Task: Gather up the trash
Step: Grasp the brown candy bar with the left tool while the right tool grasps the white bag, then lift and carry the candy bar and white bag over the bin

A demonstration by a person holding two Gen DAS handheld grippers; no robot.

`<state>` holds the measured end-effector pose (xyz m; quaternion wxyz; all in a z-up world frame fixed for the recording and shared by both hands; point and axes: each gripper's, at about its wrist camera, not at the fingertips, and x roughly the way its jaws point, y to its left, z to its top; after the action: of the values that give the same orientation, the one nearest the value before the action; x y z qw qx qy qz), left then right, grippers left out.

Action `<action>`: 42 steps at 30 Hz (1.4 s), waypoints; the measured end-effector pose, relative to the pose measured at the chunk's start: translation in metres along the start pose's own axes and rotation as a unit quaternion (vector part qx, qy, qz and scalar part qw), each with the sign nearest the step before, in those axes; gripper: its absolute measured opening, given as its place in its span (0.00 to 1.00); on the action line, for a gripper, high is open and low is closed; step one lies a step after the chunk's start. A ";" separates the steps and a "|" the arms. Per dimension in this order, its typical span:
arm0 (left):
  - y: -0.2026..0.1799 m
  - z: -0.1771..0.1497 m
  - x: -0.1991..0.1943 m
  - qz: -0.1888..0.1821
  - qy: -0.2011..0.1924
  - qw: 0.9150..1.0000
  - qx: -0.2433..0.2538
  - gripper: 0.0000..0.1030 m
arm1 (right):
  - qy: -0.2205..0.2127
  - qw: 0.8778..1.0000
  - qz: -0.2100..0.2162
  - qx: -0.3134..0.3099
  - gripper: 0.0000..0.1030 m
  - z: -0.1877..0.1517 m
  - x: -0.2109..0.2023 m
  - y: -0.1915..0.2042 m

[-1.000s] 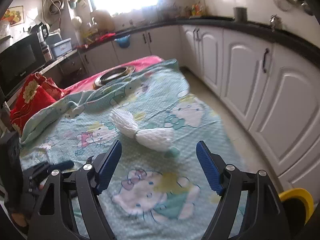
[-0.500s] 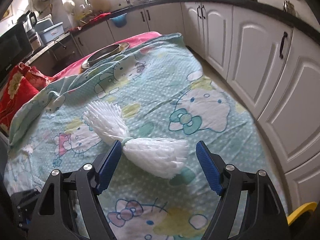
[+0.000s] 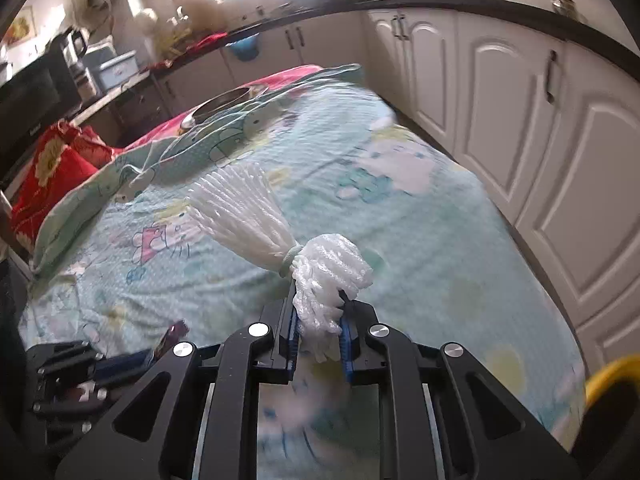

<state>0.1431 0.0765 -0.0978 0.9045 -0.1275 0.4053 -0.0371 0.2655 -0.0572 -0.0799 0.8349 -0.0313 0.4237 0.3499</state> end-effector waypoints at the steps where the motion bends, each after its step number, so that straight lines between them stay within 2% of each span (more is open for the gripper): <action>1: -0.004 0.001 -0.001 -0.003 -0.002 1.000 0.004 0.08 | -0.005 1.000 -0.002 0.006 0.15 -0.004 -0.007 -0.003; 16: -0.089 0.023 -0.005 -0.053 -0.034 0.995 0.079 0.08 | -0.085 0.989 -0.064 0.099 0.15 -0.074 -0.140 -0.075; 23: -0.128 0.031 -0.002 -0.082 -0.042 0.990 0.110 0.08 | -0.110 0.981 -0.115 0.113 0.15 -0.103 -0.187 -0.096; 42: -0.209 0.035 0.005 -0.127 -0.053 0.975 0.172 0.08 | -0.140 0.953 -0.192 0.185 0.15 -0.166 -0.246 -0.141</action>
<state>0.1800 -0.1192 -0.0249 0.9209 -0.0216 0.3252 -0.2139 0.1403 -0.3585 -0.0405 0.9284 0.0924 0.3460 0.0989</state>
